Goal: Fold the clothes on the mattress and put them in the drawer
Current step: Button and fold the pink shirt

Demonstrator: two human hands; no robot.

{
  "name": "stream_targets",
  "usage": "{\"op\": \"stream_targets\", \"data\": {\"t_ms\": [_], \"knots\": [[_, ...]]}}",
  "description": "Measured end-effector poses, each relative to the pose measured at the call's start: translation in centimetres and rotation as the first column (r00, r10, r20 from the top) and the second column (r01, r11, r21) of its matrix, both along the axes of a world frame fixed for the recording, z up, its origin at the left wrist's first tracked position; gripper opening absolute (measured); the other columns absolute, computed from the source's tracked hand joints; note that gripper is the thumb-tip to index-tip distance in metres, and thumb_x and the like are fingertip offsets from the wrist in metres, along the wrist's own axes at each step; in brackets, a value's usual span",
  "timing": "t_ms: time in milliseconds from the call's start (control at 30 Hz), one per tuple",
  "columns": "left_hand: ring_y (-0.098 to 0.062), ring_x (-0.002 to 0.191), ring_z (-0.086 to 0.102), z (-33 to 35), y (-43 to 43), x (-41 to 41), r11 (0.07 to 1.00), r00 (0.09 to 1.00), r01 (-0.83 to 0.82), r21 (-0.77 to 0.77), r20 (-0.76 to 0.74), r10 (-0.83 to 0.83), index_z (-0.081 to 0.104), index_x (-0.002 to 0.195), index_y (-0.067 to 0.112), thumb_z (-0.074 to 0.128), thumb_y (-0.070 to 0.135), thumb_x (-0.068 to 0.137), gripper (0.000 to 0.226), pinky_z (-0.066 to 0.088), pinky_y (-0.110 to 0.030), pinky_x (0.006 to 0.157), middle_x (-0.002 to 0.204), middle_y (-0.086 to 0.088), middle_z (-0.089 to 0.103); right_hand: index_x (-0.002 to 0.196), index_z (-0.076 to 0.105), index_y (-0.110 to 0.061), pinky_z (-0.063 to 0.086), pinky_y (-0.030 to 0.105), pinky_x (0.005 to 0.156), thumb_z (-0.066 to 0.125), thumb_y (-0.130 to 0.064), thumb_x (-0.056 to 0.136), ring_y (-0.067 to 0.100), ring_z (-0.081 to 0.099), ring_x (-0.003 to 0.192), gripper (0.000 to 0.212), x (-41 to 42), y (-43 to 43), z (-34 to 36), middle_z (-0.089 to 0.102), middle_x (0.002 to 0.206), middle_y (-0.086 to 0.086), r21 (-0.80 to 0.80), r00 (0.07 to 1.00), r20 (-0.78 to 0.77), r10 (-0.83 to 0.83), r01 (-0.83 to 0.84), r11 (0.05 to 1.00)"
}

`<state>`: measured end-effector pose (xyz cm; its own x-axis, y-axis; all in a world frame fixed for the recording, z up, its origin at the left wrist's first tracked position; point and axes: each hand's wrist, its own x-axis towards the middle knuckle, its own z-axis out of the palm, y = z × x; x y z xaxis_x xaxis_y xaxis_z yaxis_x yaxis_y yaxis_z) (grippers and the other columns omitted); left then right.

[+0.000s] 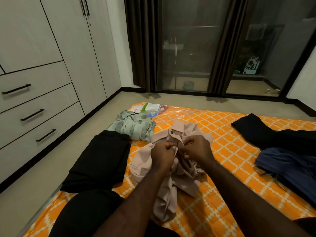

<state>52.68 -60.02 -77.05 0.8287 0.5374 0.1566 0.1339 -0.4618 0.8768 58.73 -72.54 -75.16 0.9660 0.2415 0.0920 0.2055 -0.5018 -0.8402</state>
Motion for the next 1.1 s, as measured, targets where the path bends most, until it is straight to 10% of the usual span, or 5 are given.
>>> {"op": "stream_targets", "data": {"t_ms": [267, 400, 567, 833, 1100], "knots": [[-0.001, 0.077, 0.068, 0.23, -0.32, -0.38, 0.976, 0.996, -0.04, -0.214, 0.071, 0.056, 0.081, 0.09, 0.017, 0.078, 0.01, 0.084, 0.01, 0.051, -0.012, 0.068, 0.08, 0.009, 0.074, 0.07, 0.064, -0.02, 0.061, 0.048, 0.06, 0.089, -0.015, 0.068, 0.022, 0.071, 0.066, 0.026, -0.52, 0.18, 0.11, 0.07, 0.068, 0.001, 0.081, 0.998, 0.058, -0.035, 0.03, 0.996], [-0.01, 0.076, 0.072, 0.06, -0.36, -0.3, 0.939, 0.992, -0.04, -0.341, 0.098, 0.078, 0.08, 0.085, 0.018, 0.08, 0.007, 0.083, 0.011, 0.06, -0.029, 0.072, 0.077, 0.005, 0.076, 0.073, 0.075, -0.013, 0.063, 0.047, 0.062, 0.088, -0.008, 0.075, 0.021, 0.074, 0.066, 0.014, -0.54, 0.11, 0.14, 0.073, 0.069, 0.004, 0.142, 0.999, -0.01, 0.049, -0.047, 0.989], [0.002, 0.075, 0.066, 0.08, -0.26, -0.29, 0.984, 0.994, 0.008, -0.175, 0.11, 0.011, 0.08, 0.103, 0.014, 0.07, 0.007, 0.091, 0.017, 0.048, -0.007, 0.062, 0.088, 0.002, 0.077, 0.08, 0.079, -0.013, 0.064, 0.051, 0.07, 0.081, 0.0, 0.079, 0.026, 0.076, 0.071, 0.013, -0.28, 0.05, 0.15, 0.076, 0.073, 0.007, 0.182, 0.996, -0.067, 0.058, -0.045, 0.982], [-0.004, 0.086, 0.069, 0.2, -0.32, -0.18, 0.99, 0.996, -0.035, -0.137, 0.08, 0.046, 0.081, 0.104, 0.018, 0.07, 0.012, 0.09, 0.019, 0.058, -0.026, 0.082, 0.096, 0.003, 0.079, 0.083, 0.079, -0.01, 0.065, 0.045, 0.068, 0.082, -0.005, 0.081, 0.022, 0.076, 0.071, 0.006, -0.38, 0.19, -0.03, 0.076, 0.075, 0.007, 0.246, 0.998, -0.048, 0.035, -0.022, 0.969], [-0.012, 0.09, 0.071, 0.54, -0.65, -0.32, 0.995, 0.993, -0.085, 0.043, 0.091, 0.081, 0.081, 0.103, 0.015, 0.069, 0.01, 0.089, 0.019, 0.046, -0.016, 0.076, 0.097, -0.001, 0.078, 0.084, 0.08, -0.012, 0.064, 0.036, 0.065, 0.081, -0.004, 0.081, 0.019, 0.075, 0.068, 0.009, -0.2, 0.21, -0.43, 0.076, 0.073, 0.004, 0.187, 0.995, -0.008, 0.101, -0.098, 0.977]]}}
